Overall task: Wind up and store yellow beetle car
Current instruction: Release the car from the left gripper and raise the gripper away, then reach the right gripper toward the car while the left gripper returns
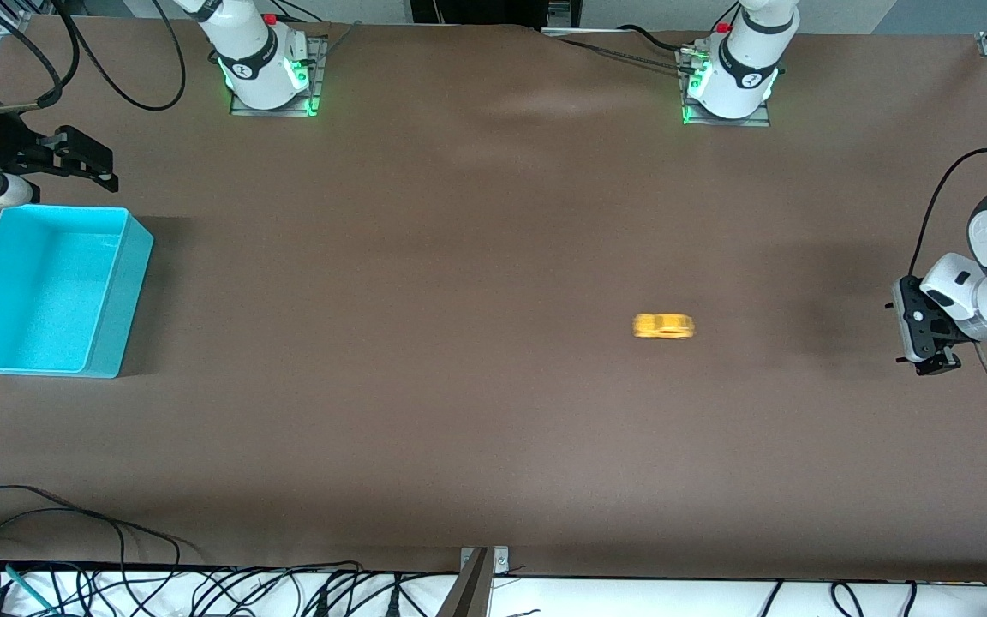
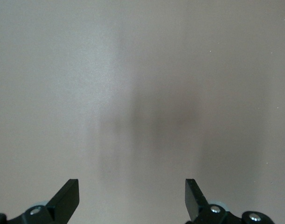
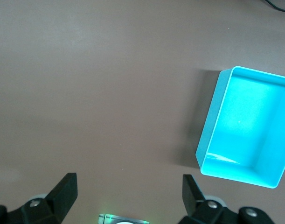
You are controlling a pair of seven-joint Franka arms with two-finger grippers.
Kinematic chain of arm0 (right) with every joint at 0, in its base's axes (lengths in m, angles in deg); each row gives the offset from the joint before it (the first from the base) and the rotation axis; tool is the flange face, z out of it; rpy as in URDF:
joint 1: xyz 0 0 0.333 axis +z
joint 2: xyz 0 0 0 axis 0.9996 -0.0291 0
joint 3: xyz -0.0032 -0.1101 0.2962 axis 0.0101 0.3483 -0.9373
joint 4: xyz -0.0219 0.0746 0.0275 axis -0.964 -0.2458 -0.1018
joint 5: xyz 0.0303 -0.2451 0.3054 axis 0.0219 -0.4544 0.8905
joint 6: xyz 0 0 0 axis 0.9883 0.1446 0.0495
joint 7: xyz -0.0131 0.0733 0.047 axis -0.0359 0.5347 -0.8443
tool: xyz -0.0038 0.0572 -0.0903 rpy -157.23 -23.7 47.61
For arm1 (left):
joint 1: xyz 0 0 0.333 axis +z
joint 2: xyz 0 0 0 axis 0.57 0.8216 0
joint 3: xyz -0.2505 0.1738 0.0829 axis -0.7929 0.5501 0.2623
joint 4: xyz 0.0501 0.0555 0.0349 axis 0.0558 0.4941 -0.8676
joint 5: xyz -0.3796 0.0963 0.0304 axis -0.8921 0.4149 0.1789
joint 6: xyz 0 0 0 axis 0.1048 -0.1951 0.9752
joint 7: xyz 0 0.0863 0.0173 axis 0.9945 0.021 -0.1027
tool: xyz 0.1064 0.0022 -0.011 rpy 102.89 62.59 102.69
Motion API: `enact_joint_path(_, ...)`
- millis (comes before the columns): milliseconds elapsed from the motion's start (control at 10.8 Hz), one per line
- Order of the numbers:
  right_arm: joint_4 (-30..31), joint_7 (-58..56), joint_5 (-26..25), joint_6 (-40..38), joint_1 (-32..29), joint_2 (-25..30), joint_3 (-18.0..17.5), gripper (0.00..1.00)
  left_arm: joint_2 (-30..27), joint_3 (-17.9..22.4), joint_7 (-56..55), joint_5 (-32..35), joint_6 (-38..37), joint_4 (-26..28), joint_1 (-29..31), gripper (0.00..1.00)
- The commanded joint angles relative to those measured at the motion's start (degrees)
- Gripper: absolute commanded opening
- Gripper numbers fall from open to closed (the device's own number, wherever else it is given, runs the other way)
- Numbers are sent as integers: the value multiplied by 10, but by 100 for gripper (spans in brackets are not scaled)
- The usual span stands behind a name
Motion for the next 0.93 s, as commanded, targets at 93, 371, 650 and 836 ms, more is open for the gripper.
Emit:
enact_joint_path(93, -4, -5, -7, -7, 1, 2, 0, 100, -1, -1, -2, -34, -95, -76, 0, 100)
enact_joint_path(371, -4, -5, -7, -7, 1, 1, -1, 100, -37, -4, -58, -28, -134, -82, -2, 100)
enact_joint_path(650, -5, -6, -7, -7, 20, -5, 0, 100, -62, -21, -102, -27, -172, -94, -7, 100)
enact_joint_path(836, -5, -6, -7, -7, 29, -8, -1, 100, -62, -55, -160, -27, -239, -125, -7, 100)
